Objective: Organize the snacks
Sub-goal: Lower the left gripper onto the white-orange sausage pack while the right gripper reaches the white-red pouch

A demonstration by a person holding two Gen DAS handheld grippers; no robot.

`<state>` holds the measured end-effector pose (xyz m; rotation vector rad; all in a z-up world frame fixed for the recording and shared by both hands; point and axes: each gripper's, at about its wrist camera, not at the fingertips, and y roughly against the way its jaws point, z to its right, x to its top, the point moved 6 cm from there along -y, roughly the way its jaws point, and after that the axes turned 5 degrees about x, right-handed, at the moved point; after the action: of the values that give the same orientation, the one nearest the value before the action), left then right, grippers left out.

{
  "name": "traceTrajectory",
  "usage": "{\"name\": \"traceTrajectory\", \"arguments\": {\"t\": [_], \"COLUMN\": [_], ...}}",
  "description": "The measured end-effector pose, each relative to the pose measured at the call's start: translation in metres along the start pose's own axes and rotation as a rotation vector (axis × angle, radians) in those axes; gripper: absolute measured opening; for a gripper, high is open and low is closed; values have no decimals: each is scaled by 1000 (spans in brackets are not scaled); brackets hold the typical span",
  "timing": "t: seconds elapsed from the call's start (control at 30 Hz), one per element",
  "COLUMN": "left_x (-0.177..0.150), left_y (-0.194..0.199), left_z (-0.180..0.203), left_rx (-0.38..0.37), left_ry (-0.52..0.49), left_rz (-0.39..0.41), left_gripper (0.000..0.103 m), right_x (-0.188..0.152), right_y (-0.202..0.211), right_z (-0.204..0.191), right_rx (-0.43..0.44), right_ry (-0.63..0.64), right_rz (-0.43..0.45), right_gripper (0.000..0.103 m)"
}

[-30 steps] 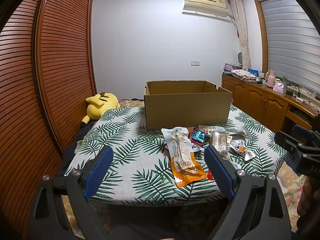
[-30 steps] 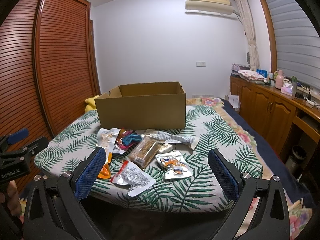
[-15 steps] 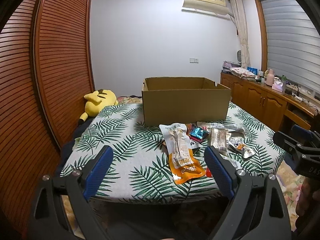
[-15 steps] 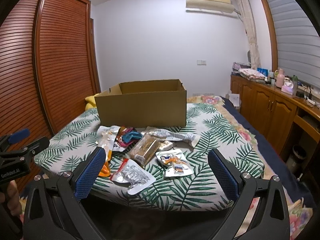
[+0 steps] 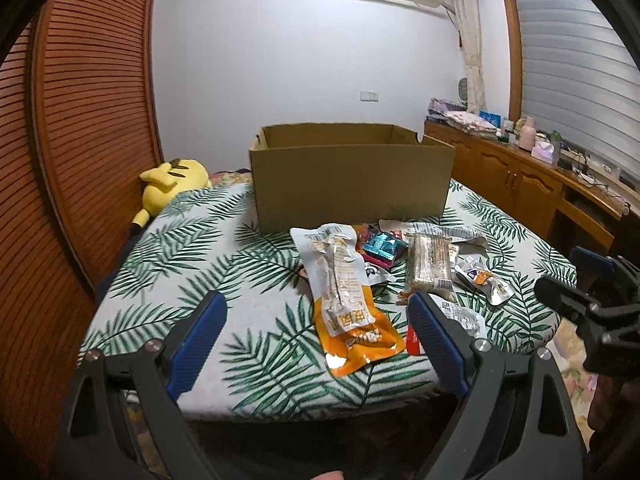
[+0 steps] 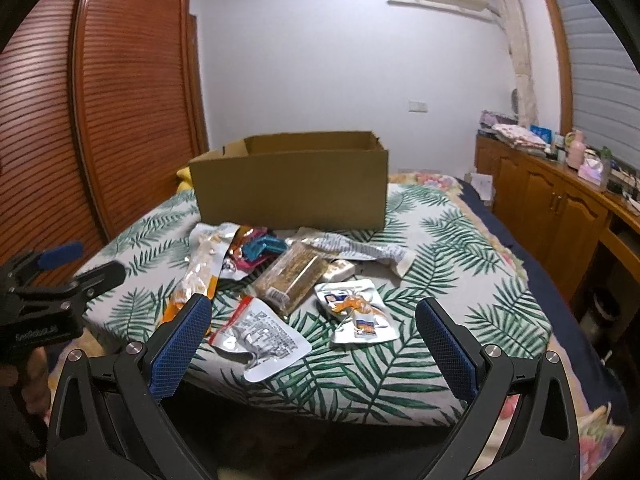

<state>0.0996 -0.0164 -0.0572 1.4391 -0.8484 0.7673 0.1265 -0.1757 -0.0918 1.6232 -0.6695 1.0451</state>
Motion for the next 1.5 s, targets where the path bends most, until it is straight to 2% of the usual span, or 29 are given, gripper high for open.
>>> {"name": "traceTrajectory", "arguments": {"t": [0.33,0.57,0.83,1.07,1.43,1.5], "left_x": [-6,-6,-10,-10,-8,-8], "left_y": [-58,-81,-98,-115,-134,-136], "left_z": [8,7,1,5,10,11], "left_rx": [-99,-106,-111,-172,-183,-177], "left_ry": [5,-3,-5,25,27,12], "left_rz": [-153,-204,-243,-298,-345,-342], "left_gripper": [89,89,89,89,89,89], "right_x": [-7,-21,-39,-42,-34,-33], "right_y": [-37,-56,-80,-104,-123,-124], "right_z": [0,-23,-33,-31,-34,-34], "right_rx": [179,279,286,294,301,304], "right_ry": [76,185,292,293,289,289], "right_rz": [-143,-258,-363,-420,-417,-416], "right_gripper": [94,90,78,71,72,68]}}
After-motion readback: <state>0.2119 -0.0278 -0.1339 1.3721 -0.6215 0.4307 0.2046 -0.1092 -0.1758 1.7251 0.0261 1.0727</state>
